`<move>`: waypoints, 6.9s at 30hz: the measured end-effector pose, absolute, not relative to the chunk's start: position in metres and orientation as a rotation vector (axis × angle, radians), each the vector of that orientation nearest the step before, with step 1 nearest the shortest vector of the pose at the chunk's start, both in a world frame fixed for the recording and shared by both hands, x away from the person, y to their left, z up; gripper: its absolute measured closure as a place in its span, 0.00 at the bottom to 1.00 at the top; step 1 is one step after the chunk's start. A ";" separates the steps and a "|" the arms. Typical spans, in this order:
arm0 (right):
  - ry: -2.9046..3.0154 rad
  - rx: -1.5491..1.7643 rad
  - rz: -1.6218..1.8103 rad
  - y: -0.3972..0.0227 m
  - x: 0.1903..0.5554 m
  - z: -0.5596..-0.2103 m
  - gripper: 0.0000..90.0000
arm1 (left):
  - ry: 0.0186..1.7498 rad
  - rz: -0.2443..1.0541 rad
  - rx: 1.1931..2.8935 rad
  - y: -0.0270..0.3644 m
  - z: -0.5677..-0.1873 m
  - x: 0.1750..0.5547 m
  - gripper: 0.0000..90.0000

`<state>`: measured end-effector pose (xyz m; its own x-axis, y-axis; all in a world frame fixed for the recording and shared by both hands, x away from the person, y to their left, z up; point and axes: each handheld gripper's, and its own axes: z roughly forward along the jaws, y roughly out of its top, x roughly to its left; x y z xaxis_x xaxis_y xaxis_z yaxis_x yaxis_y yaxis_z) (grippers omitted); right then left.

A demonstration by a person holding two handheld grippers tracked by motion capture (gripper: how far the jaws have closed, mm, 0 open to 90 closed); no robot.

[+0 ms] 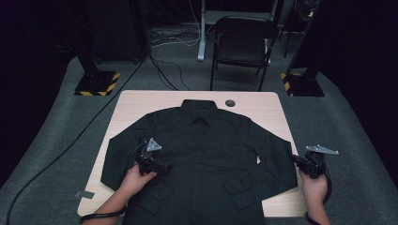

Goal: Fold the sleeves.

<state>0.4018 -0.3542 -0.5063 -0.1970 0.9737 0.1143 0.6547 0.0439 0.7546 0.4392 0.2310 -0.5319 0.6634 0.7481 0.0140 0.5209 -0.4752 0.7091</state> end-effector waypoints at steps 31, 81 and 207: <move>1.934 1.514 1.110 -0.328 0.401 -0.473 1.00 | 0.976 0.424 2.183 0.231 -0.532 0.439 0.00; 2.055 1.315 1.282 -0.254 0.408 -0.446 1.00 | 0.976 0.424 2.184 0.231 -0.532 0.439 0.00; 2.406 1.091 1.125 -0.077 0.439 -0.518 0.93 | 1.000 0.294 2.190 0.240 -0.523 0.443 0.07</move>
<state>0.4394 -0.0767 -0.5178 -0.6800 0.7300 0.0687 0.5206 0.4147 0.7463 0.4426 0.2403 -0.5228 0.6762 0.7325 -0.0788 0.5736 -0.4564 0.6802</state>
